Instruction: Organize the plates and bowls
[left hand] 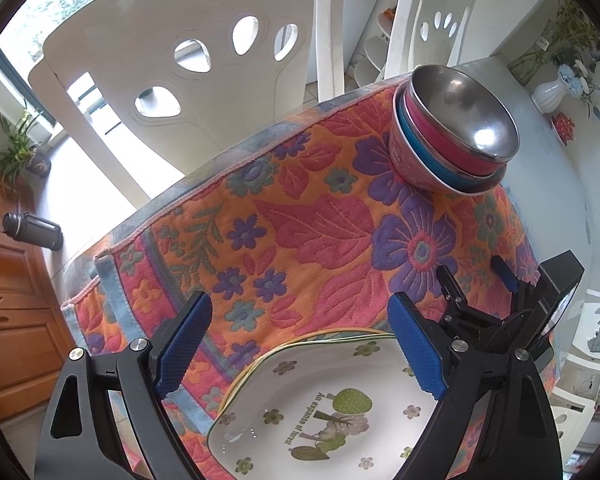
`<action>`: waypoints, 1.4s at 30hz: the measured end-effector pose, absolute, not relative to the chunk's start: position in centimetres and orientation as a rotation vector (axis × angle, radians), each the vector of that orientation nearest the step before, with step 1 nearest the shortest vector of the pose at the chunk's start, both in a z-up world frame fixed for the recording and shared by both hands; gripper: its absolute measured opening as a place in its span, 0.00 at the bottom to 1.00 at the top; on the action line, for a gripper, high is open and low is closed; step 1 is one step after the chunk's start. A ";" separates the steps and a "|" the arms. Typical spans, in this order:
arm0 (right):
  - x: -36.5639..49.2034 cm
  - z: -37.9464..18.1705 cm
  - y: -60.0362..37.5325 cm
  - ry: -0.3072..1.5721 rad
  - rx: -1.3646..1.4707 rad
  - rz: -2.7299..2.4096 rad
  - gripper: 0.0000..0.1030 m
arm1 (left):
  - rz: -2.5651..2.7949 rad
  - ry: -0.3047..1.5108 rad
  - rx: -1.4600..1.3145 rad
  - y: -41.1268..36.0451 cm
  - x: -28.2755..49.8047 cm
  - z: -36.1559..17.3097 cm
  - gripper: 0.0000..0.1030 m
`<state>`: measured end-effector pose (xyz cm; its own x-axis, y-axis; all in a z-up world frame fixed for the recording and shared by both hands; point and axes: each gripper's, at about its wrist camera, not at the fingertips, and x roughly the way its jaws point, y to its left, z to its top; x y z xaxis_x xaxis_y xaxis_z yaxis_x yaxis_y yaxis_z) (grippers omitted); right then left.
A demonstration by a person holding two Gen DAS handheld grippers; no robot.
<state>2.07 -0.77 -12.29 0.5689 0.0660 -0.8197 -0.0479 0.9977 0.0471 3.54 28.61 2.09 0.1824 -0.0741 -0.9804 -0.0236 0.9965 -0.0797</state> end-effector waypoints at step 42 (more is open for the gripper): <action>2.0 -12.3 -0.8 0.963 0.021 0.066 1.00 | 0.097 1.350 -0.158 33.1 2.8 3.0 0.86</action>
